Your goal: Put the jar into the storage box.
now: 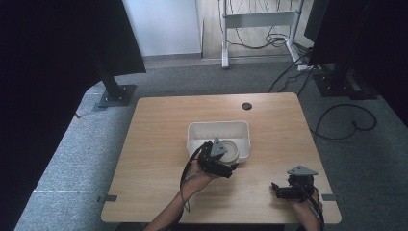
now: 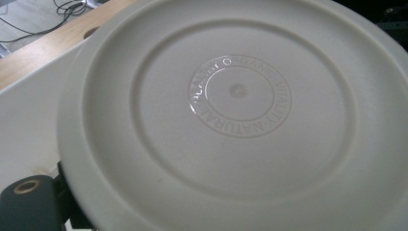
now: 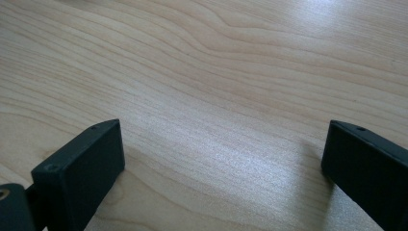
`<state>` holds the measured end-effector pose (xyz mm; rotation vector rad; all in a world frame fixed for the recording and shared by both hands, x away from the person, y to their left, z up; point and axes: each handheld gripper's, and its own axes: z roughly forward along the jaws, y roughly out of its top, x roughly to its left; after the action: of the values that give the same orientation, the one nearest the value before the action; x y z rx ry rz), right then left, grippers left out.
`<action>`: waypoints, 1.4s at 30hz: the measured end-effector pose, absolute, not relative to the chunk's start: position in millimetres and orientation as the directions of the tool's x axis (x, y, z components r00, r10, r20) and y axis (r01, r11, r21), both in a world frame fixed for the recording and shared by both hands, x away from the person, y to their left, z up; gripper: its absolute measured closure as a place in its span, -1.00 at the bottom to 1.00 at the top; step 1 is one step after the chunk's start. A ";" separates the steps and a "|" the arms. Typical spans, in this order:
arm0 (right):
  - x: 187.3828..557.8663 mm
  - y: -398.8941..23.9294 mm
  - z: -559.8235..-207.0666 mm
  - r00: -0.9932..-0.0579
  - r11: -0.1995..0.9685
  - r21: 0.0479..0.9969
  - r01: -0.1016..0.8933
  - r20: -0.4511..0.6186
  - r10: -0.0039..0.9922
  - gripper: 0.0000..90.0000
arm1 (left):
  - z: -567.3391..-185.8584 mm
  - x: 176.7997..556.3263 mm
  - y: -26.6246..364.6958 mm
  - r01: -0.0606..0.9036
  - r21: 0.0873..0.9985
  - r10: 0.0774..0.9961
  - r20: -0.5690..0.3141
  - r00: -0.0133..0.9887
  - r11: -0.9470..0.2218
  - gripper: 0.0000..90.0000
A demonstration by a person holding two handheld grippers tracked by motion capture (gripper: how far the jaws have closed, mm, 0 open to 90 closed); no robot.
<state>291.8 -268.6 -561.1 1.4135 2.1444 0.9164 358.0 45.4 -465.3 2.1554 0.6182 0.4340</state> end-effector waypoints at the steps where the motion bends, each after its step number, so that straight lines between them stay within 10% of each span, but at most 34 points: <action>1: 291.8 -268.6 -561.1 -0.401 0.269 0.715 0.645 0.017 0.916 -0.98 | -465.3 359.4 45.8 0.280 0.798 0.569 0.093 0.817 -0.533 -0.78; 42: 291.8 -268.6 -561.1 -0.401 0.269 0.715 0.646 0.017 0.916 -0.98 | -492.0 413.0 56.3 0.408 0.796 0.758 0.095 0.645 -0.447 -0.78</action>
<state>291.8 -268.6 -561.1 1.4139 2.1444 0.9164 413.0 56.3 -492.0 2.0867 0.9047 0.5747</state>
